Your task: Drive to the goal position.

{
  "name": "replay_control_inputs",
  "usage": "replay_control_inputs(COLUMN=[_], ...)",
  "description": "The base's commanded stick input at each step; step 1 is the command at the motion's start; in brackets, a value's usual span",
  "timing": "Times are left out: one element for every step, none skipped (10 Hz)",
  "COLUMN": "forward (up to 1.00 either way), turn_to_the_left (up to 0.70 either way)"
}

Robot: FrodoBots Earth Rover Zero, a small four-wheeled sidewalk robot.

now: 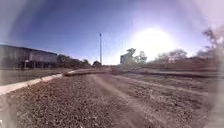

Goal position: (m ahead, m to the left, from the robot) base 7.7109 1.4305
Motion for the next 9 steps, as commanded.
replay_control_inputs(forward=[0.7, 0.7, 0.5, 0.5, 0.5, 0.5, 0.5, 0.5, 0.5], turn_to_the_left=[0.0, 0.0, 0.02, 0.26, 0.5, 0.5, 0.5, 0.32, 0.09])
